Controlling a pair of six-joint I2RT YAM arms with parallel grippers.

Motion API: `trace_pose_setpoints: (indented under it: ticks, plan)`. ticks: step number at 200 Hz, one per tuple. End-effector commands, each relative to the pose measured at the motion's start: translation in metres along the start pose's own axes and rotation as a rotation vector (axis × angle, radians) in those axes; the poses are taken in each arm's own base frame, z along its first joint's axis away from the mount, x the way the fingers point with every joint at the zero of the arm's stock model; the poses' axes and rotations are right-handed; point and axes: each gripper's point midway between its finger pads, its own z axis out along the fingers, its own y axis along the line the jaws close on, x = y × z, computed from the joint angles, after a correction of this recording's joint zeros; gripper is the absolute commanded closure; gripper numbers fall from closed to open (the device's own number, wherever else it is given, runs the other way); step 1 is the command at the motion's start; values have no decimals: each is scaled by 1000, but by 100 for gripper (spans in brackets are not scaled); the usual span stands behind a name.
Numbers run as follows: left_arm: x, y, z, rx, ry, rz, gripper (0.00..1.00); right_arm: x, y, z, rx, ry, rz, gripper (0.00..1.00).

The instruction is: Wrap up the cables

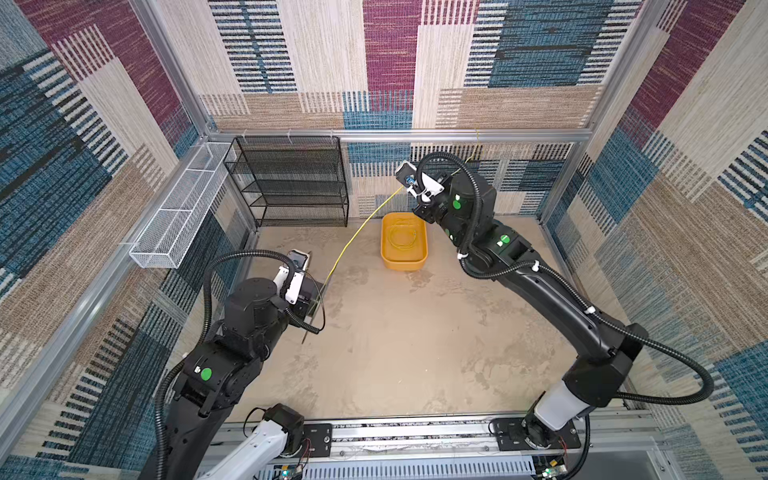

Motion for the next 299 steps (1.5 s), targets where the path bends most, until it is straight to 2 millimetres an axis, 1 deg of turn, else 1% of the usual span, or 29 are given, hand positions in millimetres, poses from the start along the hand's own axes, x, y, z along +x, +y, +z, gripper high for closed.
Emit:
trace_pose_setpoints:
  ticks: [1,25,47,71,86,115,133,152,181,184,185,190,215,231,264,282,299]
  plan:
    - [21,-3,-4,16,72,44,100,5,-39,15,102,-23,92,100]
    - [30,-6,-6,28,92,49,100,18,-59,31,126,-20,141,100]
    - [33,-9,-10,44,89,45,100,28,-62,47,115,1,155,100]
    - [29,-7,-15,46,68,33,100,43,-51,58,80,27,173,100]
    - [24,-8,-18,60,53,13,100,54,-35,63,38,47,188,100]
    - [11,-10,-21,86,19,-40,100,75,-9,63,-12,74,219,100]
    - [-4,-11,-24,108,-25,-87,100,88,6,62,-47,104,236,100]
    - [-27,-12,-33,150,-89,-138,100,106,26,58,-93,137,245,100]
    - [-63,-6,-46,189,-139,-176,100,125,56,43,-176,161,295,100]
    - [-67,-6,-48,193,-144,-178,100,124,55,42,-177,155,300,100]
    - [-68,-6,-48,196,-145,-180,100,128,60,41,-185,164,300,100]
    - [-74,-5,-51,200,-156,-185,100,134,68,38,-202,176,303,100]
    - [-106,-2,-61,238,-218,-221,100,151,96,27,-259,222,315,100]
    - [-123,1,-65,254,-248,-252,100,152,115,20,-289,234,307,100]
    - [-154,12,-66,234,-318,-307,100,139,152,1,-368,226,293,100]
    - [-167,20,-66,208,-346,-334,100,131,168,-11,-406,215,308,100]
    - [-178,27,-65,179,-372,-358,100,119,176,-26,-445,182,336,100]
